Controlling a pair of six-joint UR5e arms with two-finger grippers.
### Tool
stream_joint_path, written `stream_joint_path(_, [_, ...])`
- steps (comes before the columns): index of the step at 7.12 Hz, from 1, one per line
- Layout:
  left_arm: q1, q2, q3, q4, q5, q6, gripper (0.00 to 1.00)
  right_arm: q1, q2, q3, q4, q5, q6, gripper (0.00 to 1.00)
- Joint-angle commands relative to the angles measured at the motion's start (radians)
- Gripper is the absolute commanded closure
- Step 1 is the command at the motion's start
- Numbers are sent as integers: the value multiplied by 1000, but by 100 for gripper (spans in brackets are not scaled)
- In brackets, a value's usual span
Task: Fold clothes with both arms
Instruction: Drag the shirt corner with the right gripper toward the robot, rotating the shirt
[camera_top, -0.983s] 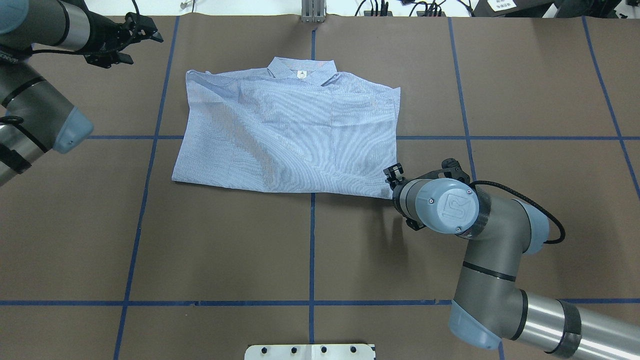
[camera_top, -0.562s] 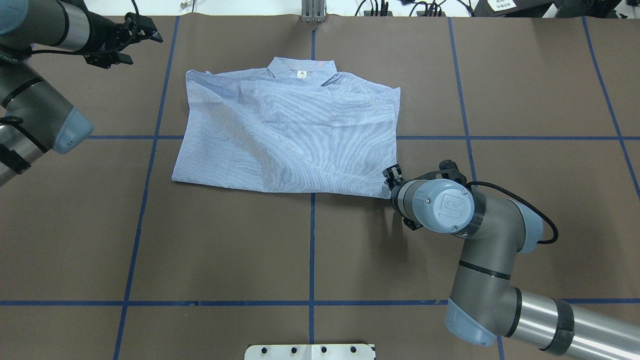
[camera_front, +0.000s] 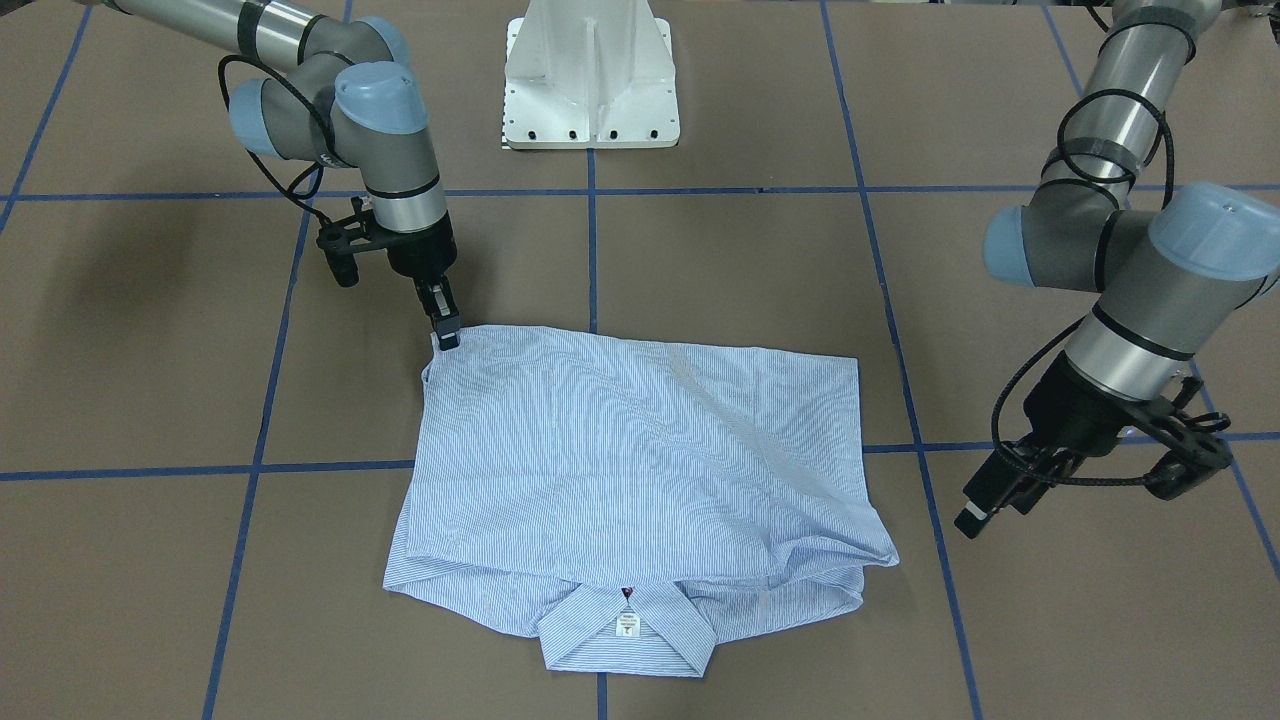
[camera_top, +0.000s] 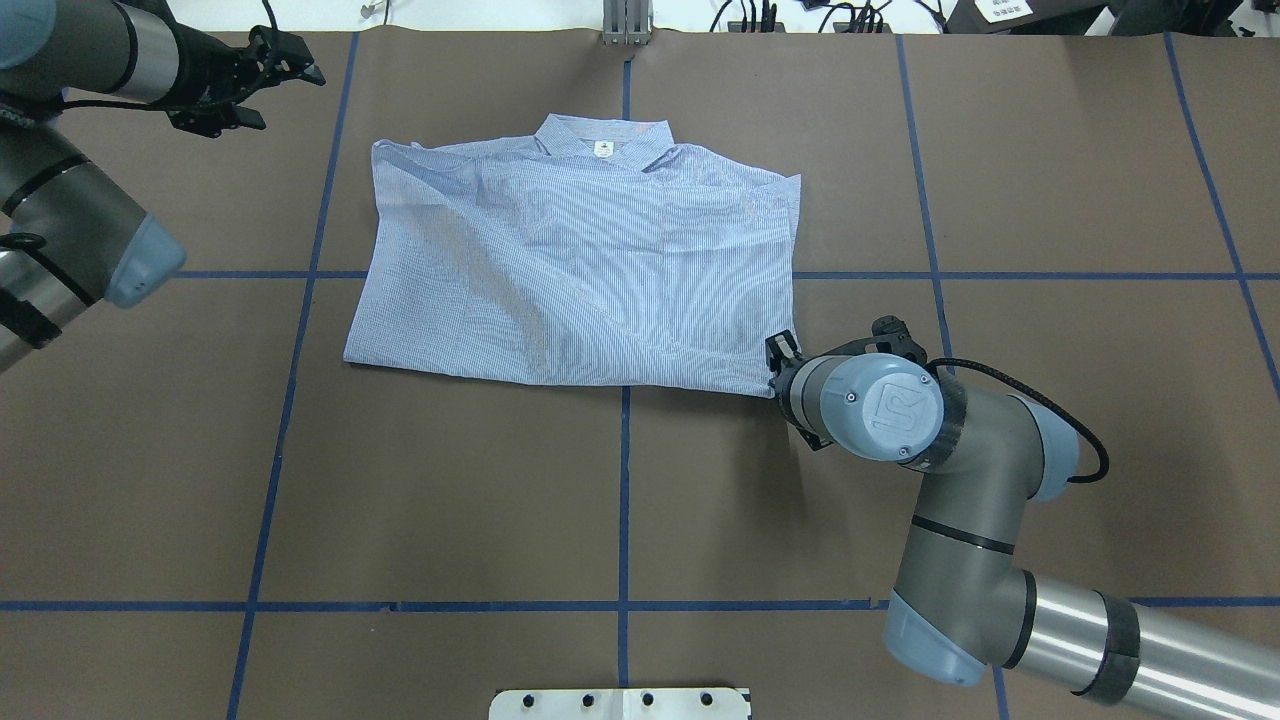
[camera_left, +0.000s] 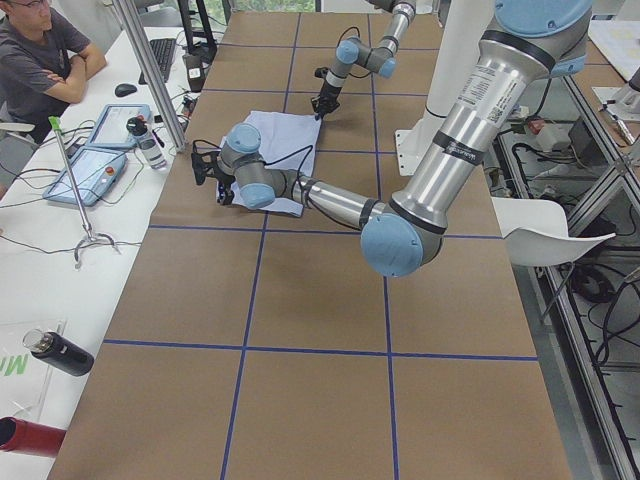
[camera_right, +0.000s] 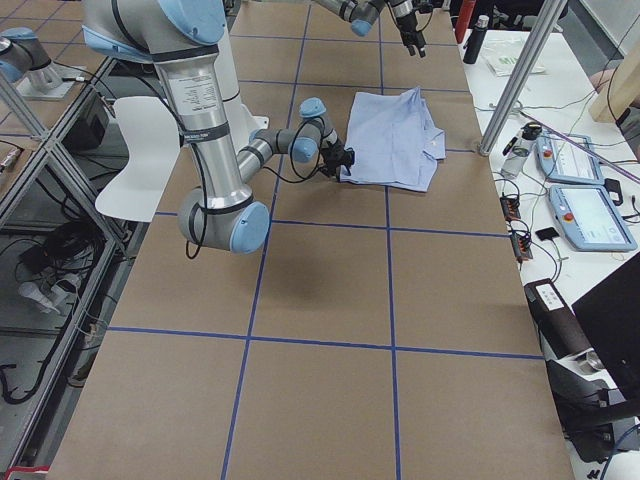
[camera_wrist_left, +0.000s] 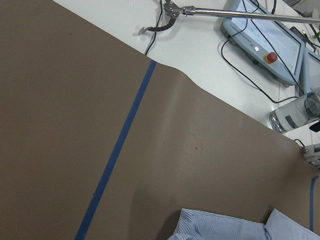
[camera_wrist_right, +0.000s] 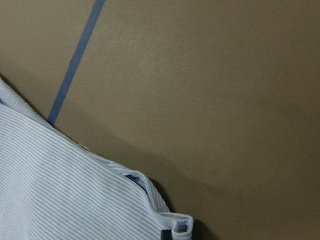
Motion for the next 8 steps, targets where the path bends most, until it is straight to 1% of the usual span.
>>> stream_joint_path(1, [0,0,0,0,0,0,0,1,-4,12,1,8,-3,100])
stream_joint_path(2, [0,-2,0,0,0,0,0,2,-9,41,-3,17,-8,100])
stream_joint_path(3, [0,-2,0,0,0,0,0,1,-64,125,-14,31,-9,100])
stream_joint_path(4, [0,-3,-3,0,0,-3,0,-92,-160,253,-67,30,-9,100])
stream_joint_path(5, [0,-2,-6,0,0,-5,0,-202,-173,335,-180,19,-9,100])
stream_joint_path(6, [2,-2,-11,-5,-2,-37,0,-293,-168,401,-292,19,-8,100])
stream_joint_path(7, [6,-2,-29,-6,-3,-61,0,-359,-187,456,-327,39,-6,100])
stream_joint_path(8, [38,8,-64,-5,-6,-84,0,-405,-219,472,-336,69,-6,100])
